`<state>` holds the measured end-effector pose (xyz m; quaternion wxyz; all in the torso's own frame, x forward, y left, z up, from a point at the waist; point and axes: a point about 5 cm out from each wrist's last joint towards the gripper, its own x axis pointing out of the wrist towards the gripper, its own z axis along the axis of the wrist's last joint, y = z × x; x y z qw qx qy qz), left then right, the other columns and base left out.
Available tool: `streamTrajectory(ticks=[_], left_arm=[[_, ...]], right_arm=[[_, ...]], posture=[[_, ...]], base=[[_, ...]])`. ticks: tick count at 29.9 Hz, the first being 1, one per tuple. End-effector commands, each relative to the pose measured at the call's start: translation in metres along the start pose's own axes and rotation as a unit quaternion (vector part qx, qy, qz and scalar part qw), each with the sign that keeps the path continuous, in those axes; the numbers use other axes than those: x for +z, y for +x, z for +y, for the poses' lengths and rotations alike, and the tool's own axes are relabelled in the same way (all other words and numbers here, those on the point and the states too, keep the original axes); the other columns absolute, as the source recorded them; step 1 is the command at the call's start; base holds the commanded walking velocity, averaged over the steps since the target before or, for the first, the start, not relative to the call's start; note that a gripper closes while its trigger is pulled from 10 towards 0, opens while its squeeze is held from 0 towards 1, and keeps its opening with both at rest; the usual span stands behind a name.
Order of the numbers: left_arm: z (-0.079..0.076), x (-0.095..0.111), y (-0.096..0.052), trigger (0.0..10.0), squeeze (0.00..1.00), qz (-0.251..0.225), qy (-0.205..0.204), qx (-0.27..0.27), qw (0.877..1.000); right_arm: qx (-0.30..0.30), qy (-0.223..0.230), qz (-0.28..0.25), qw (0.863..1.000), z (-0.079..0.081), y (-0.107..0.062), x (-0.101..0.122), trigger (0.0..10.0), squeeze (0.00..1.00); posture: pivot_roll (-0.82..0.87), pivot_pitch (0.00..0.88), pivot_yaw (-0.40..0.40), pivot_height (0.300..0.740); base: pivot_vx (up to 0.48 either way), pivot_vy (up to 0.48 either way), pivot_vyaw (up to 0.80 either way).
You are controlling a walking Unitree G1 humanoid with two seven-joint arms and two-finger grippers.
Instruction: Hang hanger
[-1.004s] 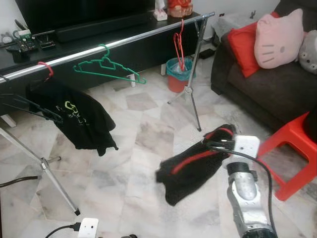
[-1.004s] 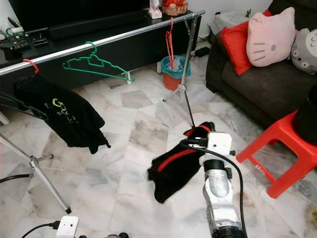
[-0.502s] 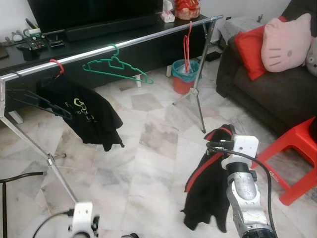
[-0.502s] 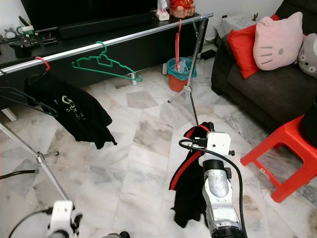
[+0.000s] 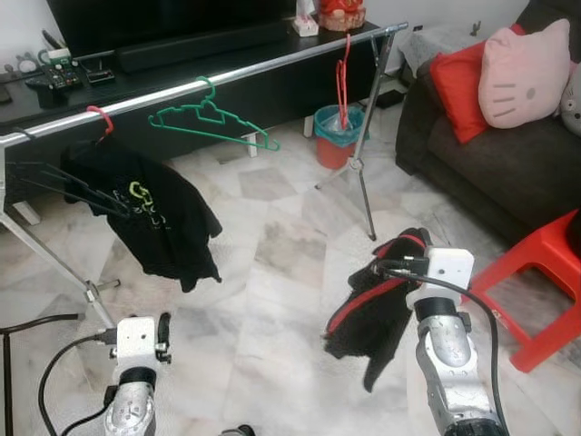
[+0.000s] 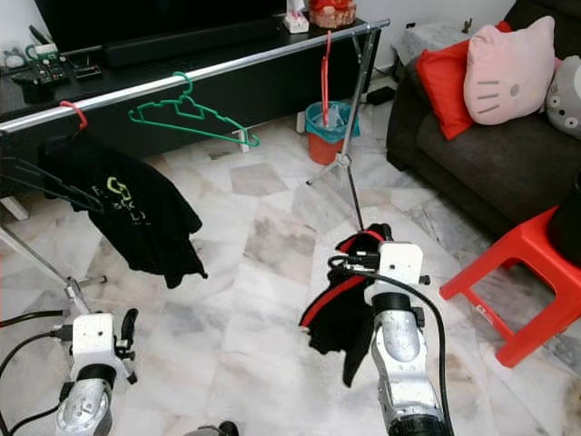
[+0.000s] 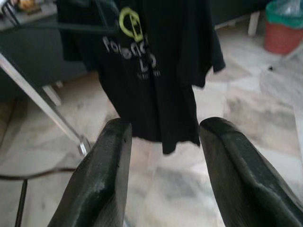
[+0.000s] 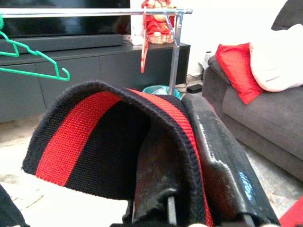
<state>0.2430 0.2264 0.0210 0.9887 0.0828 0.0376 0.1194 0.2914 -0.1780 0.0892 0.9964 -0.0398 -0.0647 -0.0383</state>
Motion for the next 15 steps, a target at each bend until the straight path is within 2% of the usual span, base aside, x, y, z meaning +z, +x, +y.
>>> streamTrajectory(ticks=[1, 4, 6, 12, 15], left_arm=[[0.001, 0.005, 0.002, 10.0, 0.0, -0.013, -0.01, 0.013, 1.0], [-0.006, 0.03, 0.016, 10.0, 0.0, -0.055, -0.028, 0.02, 0.998], [-0.007, 0.033, 0.017, 10.0, 0.0, -0.061, -0.029, 0.018, 0.998], [-0.01, 0.043, 0.019, 10.0, 0.0, -0.068, -0.033, 0.014, 0.997], [-0.009, 0.043, 0.019, 10.0, 0.0, -0.069, -0.034, 0.015, 0.997]], right_arm=[[0.002, 0.004, -0.011, 1.0, 0.0, 0.002, 0.005, 10.0, 0.0], [0.012, -0.002, -0.017, 1.0, 0.003, 0.002, 0.006, 10.0, 0.0], [0.012, -0.002, -0.017, 1.0, 0.003, 0.002, 0.006, 10.0, 0.0], [0.014, 0.008, -0.016, 1.0, 0.006, -0.001, 0.005, 10.0, 0.0], [0.019, 0.001, -0.019, 1.0, 0.006, 0.0, 0.006, 10.0, 0.0]], posture=[[0.0, 0.079, -0.005, 0.74], [0.0, 0.065, -0.004, 0.74], [0.0, 0.065, -0.004, 0.74], [0.0, 0.061, -0.001, 0.74], [0.01, 0.059, -0.002, 0.74]], base=[[0.0, 0.0, 0.0], [0.175, 0.0, 0.0], [0.262, 0.0, 0.0], [0.252, 0.0, 0.8], [0.251, 0.0, 0.5]])
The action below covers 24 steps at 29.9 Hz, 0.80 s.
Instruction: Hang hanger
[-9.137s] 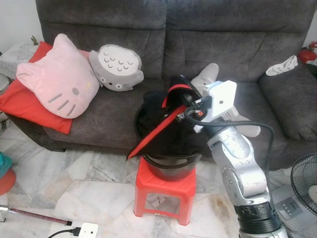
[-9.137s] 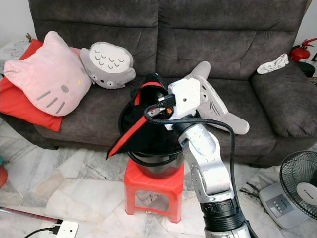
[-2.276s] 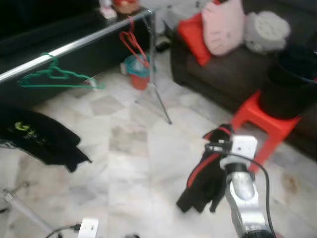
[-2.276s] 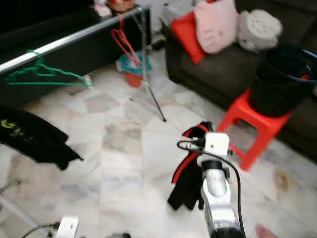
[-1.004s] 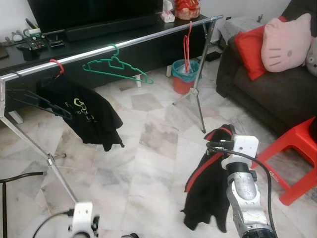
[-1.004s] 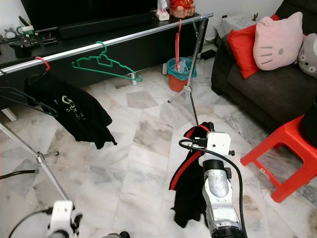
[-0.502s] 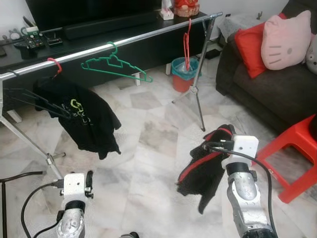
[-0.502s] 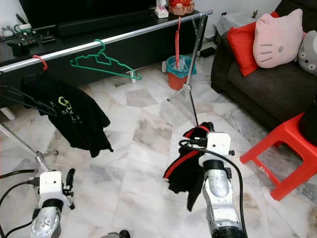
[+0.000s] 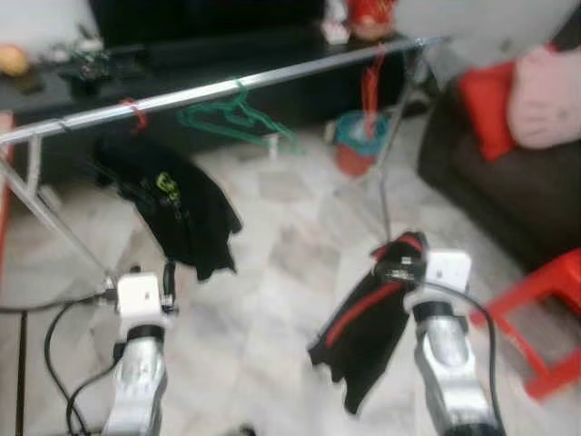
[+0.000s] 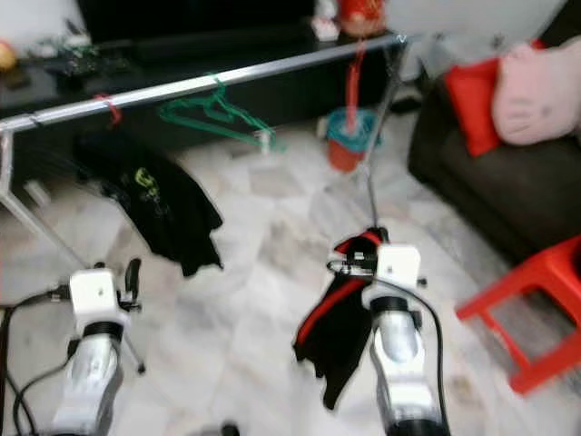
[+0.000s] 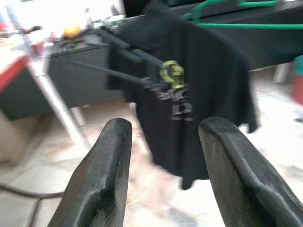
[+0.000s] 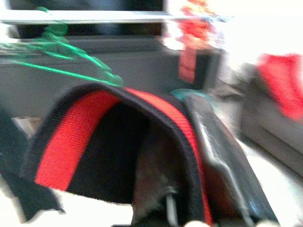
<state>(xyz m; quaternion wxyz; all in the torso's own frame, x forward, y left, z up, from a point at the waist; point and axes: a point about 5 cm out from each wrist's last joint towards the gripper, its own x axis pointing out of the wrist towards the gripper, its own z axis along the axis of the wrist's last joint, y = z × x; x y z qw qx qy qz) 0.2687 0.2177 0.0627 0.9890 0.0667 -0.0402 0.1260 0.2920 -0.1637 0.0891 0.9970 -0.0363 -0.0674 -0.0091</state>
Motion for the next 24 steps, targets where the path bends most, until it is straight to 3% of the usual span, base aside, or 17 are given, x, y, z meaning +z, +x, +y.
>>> streamTrajectory(ticks=[1, 21, 24], left_arm=[[-0.0015, -0.0011, -0.0017, 10.0, 0.0, 0.006, -0.008, 0.004, 1.0], [0.007, 0.0066, 0.0029, 10.0, 0.0, 0.006, -0.013, 0.014, 1.0], [0.0075, 0.0074, 0.0048, 10.0, 0.0, 0.009, -0.017, 0.015, 1.0]], right_arm=[[-0.015, 0.007, -0.013, 1.0, -0.0088, 0.0, 0.0041, 10.0, 0.0], [-0.008, 0.02, -0.007, 1.0, -0.0056, 0.0012, 0.003, 10.0, 0.0], [-0.008, 0.02, -0.006, 1.0, -0.0058, 0.0016, 0.0029, 10.0, 0.0]], posture=[[0.01, 0.059, -0.002, 0.74], [0.01, 0.073, -0.004, 0.74], [0.01, 0.076, -0.006, 0.74]], base=[[0.251, 0.0, 0.0], [0.259, 0.0, 0.0], [0.0, 0.29, 0.0]])
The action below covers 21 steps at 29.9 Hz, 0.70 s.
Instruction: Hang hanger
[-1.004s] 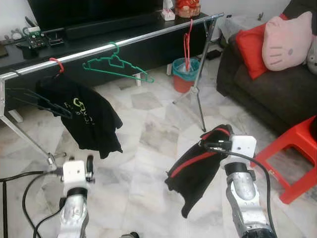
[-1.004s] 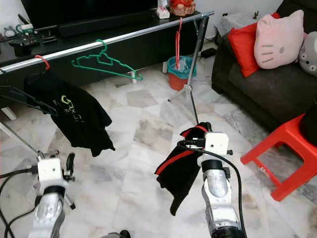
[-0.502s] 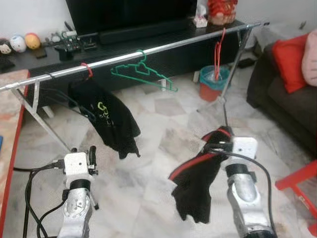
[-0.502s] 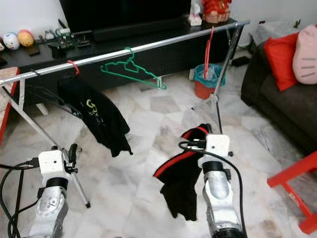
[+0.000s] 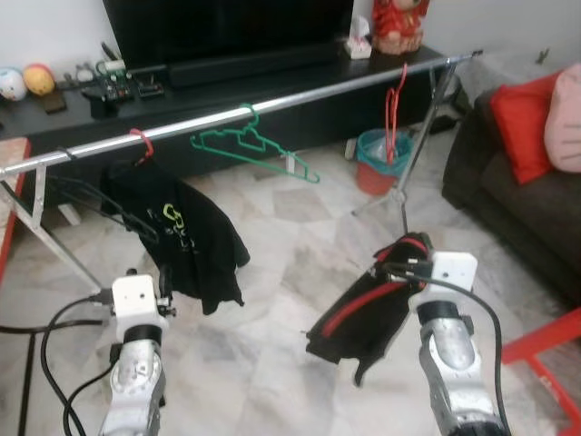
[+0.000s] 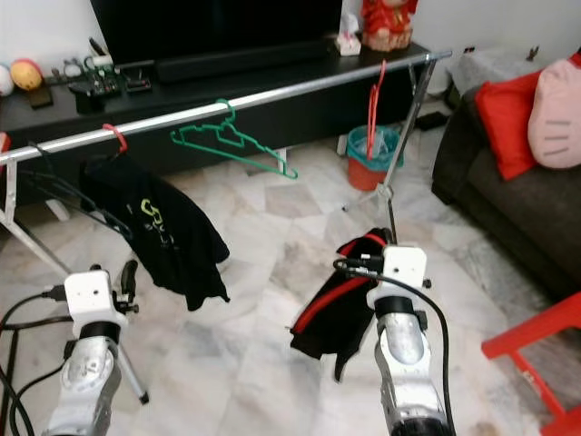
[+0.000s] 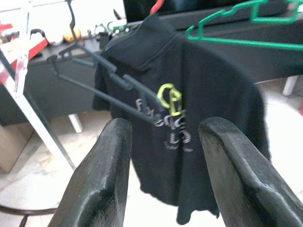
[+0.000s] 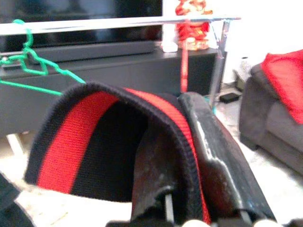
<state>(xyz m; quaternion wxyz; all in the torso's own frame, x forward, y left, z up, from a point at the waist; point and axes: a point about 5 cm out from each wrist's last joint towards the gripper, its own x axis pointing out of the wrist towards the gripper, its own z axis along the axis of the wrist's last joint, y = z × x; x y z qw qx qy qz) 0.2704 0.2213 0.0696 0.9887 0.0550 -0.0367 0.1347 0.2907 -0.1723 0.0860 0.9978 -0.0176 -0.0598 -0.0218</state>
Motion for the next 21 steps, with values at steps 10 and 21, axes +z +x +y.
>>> streamTrajectory(ticks=[10, 21], left_arm=[[-0.003, 0.005, 0.003, 10.0, 0.0, -0.003, 0.001, -0.03, 1.0], [-0.007, 0.007, 0.004, 10.0, 0.0, -0.003, -0.002, -0.042, 0.999]], right_arm=[[0.0, 0.007, -0.012, 1.0, 0.002, 0.003, 0.005, 10.0, 0.0], [-0.004, 0.001, -0.015, 1.0, 0.002, 0.004, 0.006, 10.0, 0.0]], posture=[[0.01, 0.079, -0.006, 0.74], [0.02, 0.079, -0.006, 0.74]], base=[[0.0, 0.108, 0.0], [0.0, 0.044, -0.39]])
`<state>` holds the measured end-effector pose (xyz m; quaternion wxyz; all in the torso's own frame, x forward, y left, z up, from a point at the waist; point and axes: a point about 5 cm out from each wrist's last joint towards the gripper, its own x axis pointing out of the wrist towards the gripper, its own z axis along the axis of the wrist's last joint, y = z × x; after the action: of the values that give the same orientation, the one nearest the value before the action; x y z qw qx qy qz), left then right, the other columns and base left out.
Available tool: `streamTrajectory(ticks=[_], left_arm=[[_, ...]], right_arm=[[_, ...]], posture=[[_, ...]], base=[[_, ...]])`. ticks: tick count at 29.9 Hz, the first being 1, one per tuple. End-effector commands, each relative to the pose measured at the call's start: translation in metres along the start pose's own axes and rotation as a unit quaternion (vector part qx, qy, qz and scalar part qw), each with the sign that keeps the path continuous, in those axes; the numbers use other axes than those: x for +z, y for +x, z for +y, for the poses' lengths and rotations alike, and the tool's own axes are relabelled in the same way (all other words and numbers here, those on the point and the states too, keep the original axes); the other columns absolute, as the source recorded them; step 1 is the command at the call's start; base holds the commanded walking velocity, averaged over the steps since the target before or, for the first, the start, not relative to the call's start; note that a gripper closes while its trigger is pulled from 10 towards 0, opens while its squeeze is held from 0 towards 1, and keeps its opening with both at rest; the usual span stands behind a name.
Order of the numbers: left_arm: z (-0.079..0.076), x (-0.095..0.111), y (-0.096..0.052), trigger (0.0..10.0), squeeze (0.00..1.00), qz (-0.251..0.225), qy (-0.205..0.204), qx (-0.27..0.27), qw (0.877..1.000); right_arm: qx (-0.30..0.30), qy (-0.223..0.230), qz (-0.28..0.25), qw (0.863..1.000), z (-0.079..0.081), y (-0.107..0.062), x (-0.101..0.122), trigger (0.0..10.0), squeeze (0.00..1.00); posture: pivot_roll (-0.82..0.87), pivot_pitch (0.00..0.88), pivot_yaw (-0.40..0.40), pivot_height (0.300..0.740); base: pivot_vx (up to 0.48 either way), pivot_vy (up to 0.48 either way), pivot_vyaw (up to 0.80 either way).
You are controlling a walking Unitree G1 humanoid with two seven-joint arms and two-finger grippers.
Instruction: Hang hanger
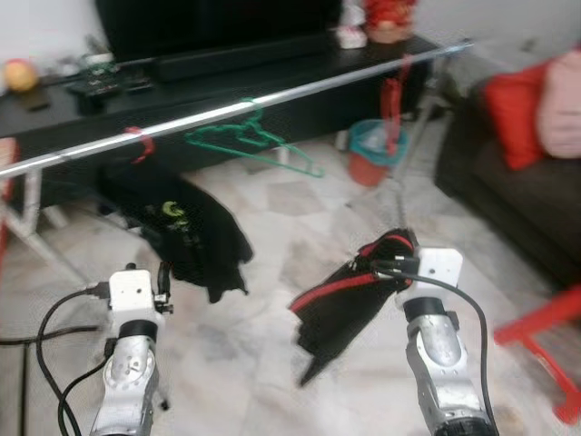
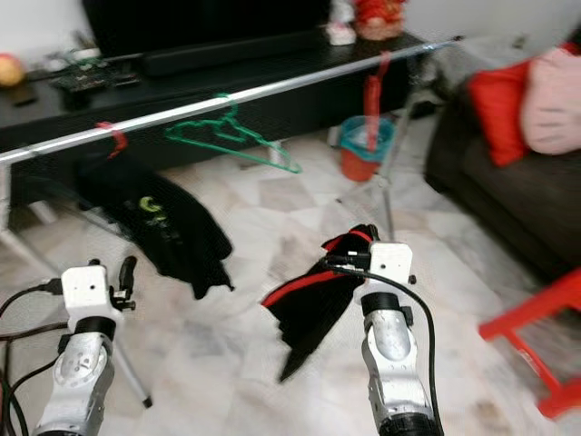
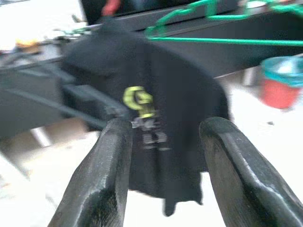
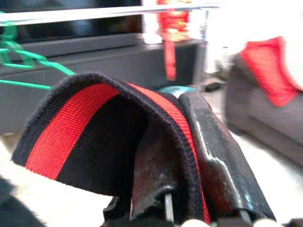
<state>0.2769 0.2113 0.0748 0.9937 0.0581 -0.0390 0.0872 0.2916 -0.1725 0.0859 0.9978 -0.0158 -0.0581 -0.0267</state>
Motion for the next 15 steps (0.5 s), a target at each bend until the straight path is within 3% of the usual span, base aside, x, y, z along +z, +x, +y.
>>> streamTrajectory(ticks=[1, 15], left_arm=[[0.0039, 0.0011, -0.0008, 10.0, 0.0, 0.002, -0.003, 0.004, 1.0], [0.0033, 0.0028, -0.0011, 10.0, 0.0, -0.001, -0.005, 0.002, 1.0]], right_arm=[[0.002, 0.001, -0.019, 1.0, 0.002, 0.0029, 0.007, 10.0, 0.0], [0.0, 0.008, -0.022, 1.0, 0.0022, 0.0028, 0.0076, 10.0, 0.0]], posture=[[0.02, 0.079, -0.006, 0.74], [0.02, 0.078, -0.005, 0.74]], base=[[0.0, 0.274, 0.0], [0.0, 0.346, 0.0]])
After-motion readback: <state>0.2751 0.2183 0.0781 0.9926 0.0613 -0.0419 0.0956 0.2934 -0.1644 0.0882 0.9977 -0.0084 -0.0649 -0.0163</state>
